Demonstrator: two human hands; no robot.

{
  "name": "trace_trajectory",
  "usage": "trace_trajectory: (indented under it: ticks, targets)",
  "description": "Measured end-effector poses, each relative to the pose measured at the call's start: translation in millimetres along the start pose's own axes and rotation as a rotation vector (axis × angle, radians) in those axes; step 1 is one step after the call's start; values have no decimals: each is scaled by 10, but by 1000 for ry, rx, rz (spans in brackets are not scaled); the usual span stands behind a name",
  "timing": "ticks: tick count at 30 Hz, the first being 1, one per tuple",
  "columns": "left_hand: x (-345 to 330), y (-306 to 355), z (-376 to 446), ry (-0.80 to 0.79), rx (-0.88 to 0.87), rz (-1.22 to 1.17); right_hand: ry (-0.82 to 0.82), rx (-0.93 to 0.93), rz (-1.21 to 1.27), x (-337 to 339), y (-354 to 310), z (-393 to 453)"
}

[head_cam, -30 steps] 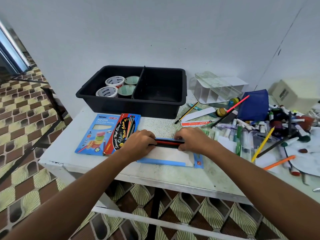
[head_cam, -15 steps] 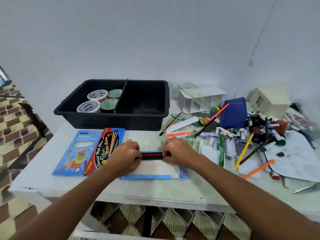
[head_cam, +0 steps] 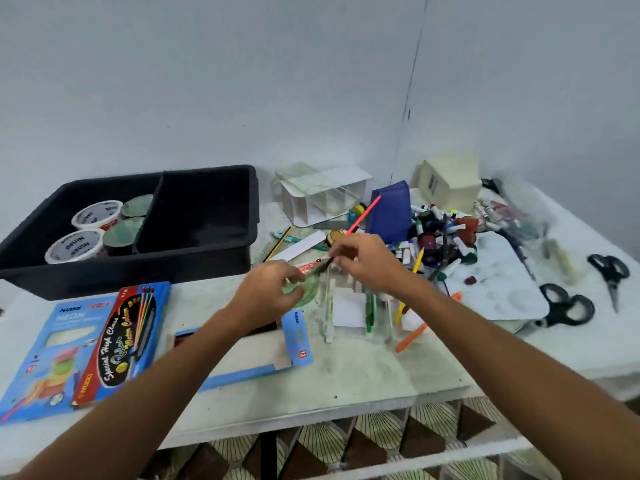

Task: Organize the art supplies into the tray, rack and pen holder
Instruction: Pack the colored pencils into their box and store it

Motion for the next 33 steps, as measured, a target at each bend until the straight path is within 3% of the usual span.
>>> trace_trajectory:
  ticks: [6,11,18,24,30,33]
  targets:
    - [-433,530,706,-9,20,-104,59,-168,-207,780,758,-20]
    - [-799,818,1161,-40,73,59,-245,-179,-624,1033,1151,63]
    - [-1141,829,1403,-150,211,164,-485,-115,-641,901,1341,297]
    - [-1033,772,1397,-111,315,-89,-571,-236,-86,1195,1377,413]
    - [-794,751,1259,-155,469,-437,-270,-443,1041,1278,1377,420]
    - [-675,724,1147,-171,516,-632,-12,-543,1331,1193,1353,414]
Point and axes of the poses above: each hand's wrist, its own z-axis towards the middle knuckle, its own x-axis out of the back of the hand, y = z × x, the point moved 5 cm from there along z, towards the middle knuckle, and after that the axes turned 5 degrees about y, right-handed, at the moved point
